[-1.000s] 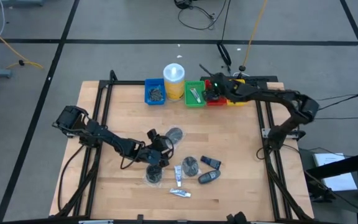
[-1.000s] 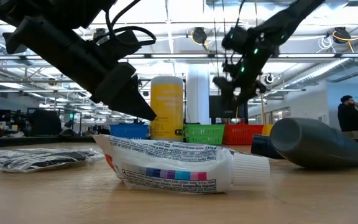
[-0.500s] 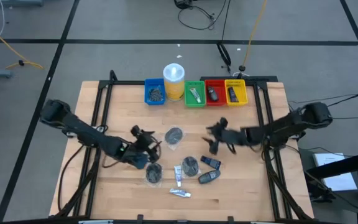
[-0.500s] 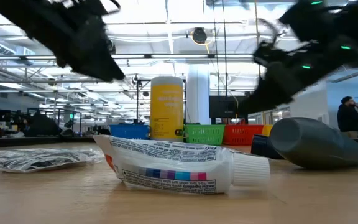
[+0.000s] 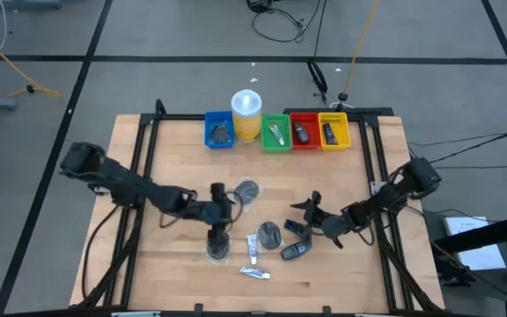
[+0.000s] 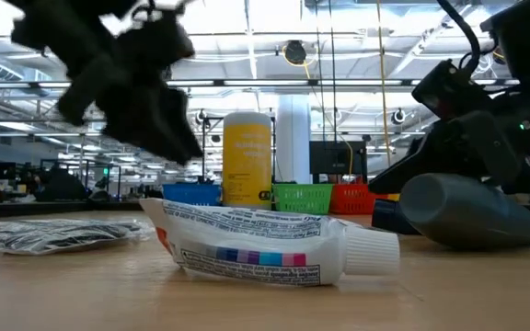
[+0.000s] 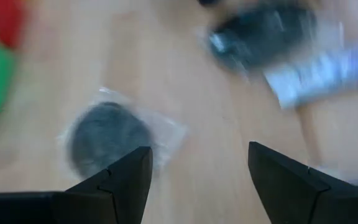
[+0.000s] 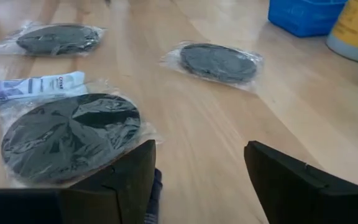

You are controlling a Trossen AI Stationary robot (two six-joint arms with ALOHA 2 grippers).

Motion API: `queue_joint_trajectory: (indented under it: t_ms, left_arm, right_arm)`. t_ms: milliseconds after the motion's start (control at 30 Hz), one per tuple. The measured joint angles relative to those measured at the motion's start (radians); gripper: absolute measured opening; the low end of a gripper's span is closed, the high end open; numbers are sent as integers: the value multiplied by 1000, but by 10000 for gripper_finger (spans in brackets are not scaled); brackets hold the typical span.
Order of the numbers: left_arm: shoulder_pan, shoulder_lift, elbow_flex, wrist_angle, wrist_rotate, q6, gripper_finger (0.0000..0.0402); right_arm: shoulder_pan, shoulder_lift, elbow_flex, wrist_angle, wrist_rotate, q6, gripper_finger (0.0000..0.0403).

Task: Pick & Place Travel size toiletries
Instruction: Put the hairbrush into the blue basket

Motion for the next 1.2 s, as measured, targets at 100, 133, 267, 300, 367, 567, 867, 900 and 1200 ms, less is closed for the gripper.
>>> queue_joint_trajectory:
  t_ms: [100, 133, 267, 300, 367, 567, 867, 900, 1200]
  left_arm:
    - [11, 102, -1, 102, 24, 169, 257]
    - [15, 129, -1, 136, 15, 206, 257]
    - [49, 221, -1, 255, -1, 296, 257]
    - [61, 237, -1, 271, -4, 298, 257]
    - [87, 264, 1, 309, -10, 289, 257]
    - [172, 284, 2, 295, 33, 199, 254]
    - [248, 284, 2, 264, 102, 137, 129]
    - [250, 285, 2, 263, 100, 135, 109]
    - [187, 177, 1, 148, -116, 73, 8]
  right_arm:
    - [-6, 21, 0, 37, -2, -20, 237]
    - [-10, 25, 0, 47, 0, -25, 237]
    - [-19, 26, 0, 51, -2, -29, 237]
    - [-20, 26, 0, 52, -3, -28, 237]
    - [-20, 26, 0, 54, -2, -27, 237]
    - [-20, 26, 0, 57, -1, -26, 237]
    - [-20, 26, 0, 57, -2, -26, 238]
    - [-20, 26, 0, 57, -2, -26, 238]
    - [-20, 26, 0, 56, -3, -25, 238]
